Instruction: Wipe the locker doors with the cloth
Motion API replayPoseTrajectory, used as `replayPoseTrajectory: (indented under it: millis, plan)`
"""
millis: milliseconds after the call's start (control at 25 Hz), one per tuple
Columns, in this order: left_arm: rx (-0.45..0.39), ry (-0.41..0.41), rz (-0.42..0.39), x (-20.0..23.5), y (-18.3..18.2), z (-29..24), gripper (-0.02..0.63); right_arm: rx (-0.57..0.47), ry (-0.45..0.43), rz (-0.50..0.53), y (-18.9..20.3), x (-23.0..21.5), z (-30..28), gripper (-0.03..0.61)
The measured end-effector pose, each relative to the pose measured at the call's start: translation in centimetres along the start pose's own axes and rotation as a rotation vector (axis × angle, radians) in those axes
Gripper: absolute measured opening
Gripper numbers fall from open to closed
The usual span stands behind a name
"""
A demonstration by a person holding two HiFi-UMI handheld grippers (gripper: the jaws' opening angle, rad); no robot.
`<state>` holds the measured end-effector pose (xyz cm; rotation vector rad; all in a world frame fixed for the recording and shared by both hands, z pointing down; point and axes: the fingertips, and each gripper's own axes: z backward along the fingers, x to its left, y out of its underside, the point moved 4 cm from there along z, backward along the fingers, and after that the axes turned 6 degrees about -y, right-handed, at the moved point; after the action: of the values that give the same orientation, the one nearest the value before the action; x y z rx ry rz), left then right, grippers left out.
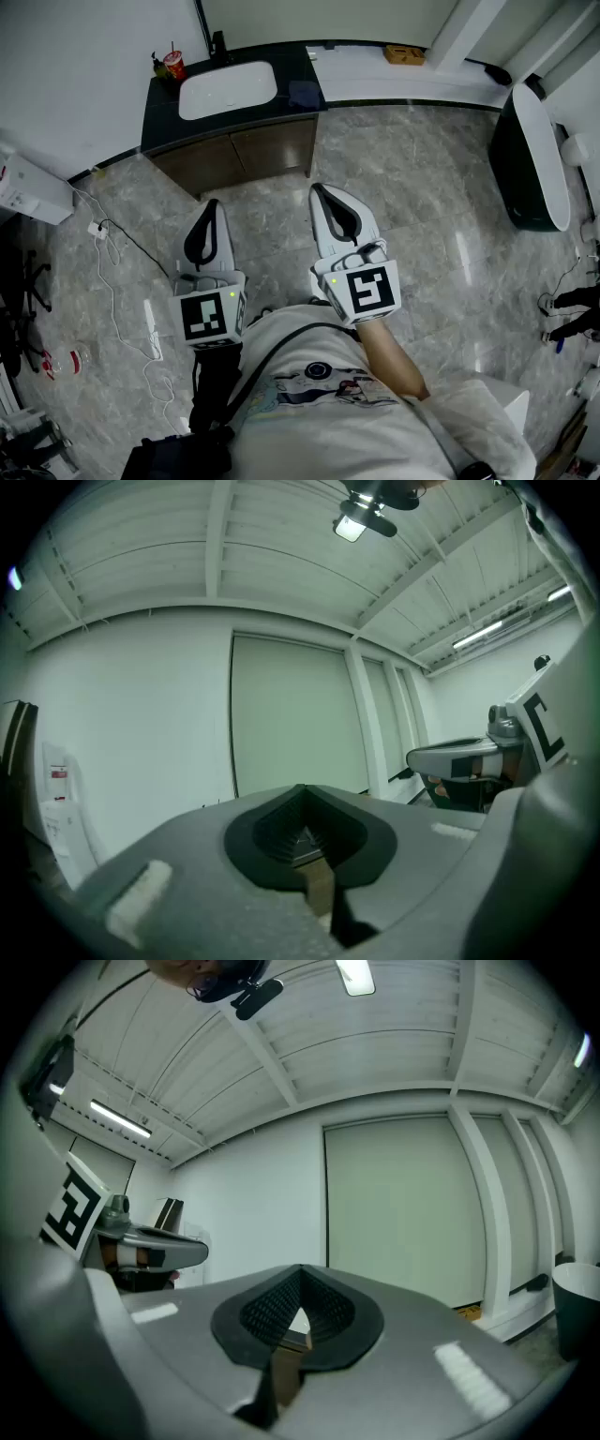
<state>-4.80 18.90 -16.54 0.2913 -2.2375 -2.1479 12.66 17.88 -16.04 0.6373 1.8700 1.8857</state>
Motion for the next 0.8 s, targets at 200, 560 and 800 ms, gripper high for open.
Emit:
replayPoseTrajectory:
  millis: [200, 560, 800]
  plan:
    - [-0.003, -0.003, -0.003, 0.1, 0.2, -0.1, 0.002, -0.001, -0.01, -0.007, -0.1, 0.2, -0.3, 0.002]
    - [-0.005, -0.004, -0.005, -0.3, 0.3, 0.0, 0.002, -0.018, -0.021, -0.008, 0.1, 0.1, 0.1, 0.003]
    - [-0.005, 0.007, -0.011, -1.2, 0.6, -0.4, 0.002, -0.024, -0.022, -0.01, 0.4, -0.6, 0.4, 0.003]
